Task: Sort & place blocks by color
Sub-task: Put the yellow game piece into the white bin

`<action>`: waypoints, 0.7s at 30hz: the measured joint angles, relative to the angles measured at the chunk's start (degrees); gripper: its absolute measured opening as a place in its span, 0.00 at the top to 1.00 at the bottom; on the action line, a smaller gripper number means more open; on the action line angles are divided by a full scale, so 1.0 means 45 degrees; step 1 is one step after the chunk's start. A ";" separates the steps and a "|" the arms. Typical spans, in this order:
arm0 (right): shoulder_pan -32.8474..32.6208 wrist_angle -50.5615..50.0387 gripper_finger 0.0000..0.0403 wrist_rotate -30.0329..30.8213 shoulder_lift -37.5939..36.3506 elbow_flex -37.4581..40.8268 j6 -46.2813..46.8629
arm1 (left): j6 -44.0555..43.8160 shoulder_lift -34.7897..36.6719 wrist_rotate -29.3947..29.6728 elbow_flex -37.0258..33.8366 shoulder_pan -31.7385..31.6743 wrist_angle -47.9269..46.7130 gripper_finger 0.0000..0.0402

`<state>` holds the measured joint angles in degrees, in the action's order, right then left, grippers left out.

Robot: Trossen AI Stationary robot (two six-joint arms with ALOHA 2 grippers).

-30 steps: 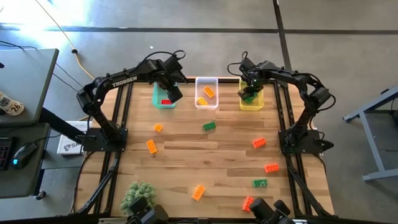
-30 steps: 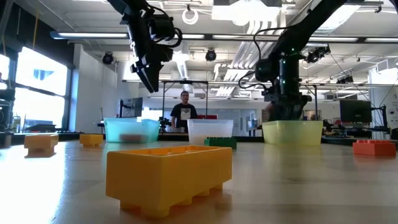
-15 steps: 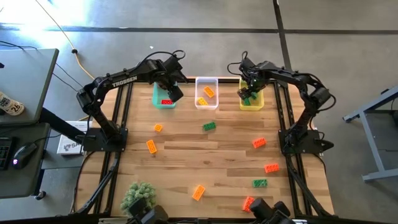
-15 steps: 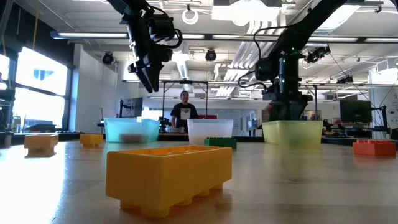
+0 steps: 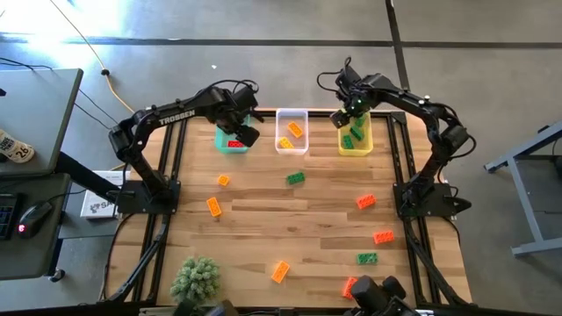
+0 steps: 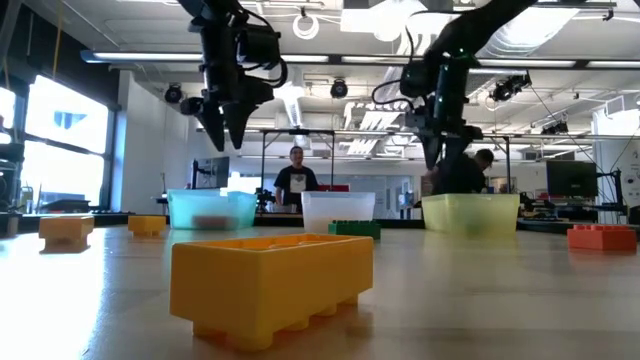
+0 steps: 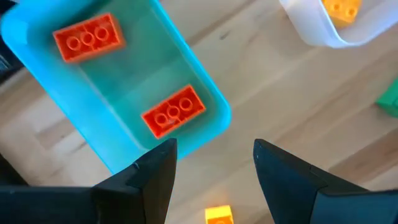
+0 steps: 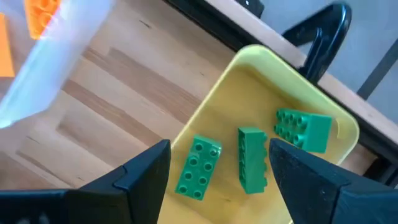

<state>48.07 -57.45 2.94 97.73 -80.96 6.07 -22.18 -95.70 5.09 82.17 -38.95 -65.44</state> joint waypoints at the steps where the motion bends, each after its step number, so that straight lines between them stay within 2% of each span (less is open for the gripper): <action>1: -0.0045 -0.0004 0.35 0.0004 -0.0004 -0.0103 -0.0016 | -0.0097 0.0000 0.0012 0.0000 0.0131 -0.0030 0.50; 15: -0.1131 -0.0736 0.35 -0.0015 -0.0005 -0.0595 -0.0021 | -0.1323 0.0000 0.0026 0.0000 0.2289 -0.1541 0.50; 21: -0.1907 -0.1020 0.35 -0.0015 -0.0005 -0.0595 -0.0375 | -0.2034 0.0000 0.1011 0.0000 0.2911 -0.2620 0.50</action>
<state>39.49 -62.04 2.87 97.71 -83.64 4.39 -31.34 -95.70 9.64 82.17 -25.85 -77.23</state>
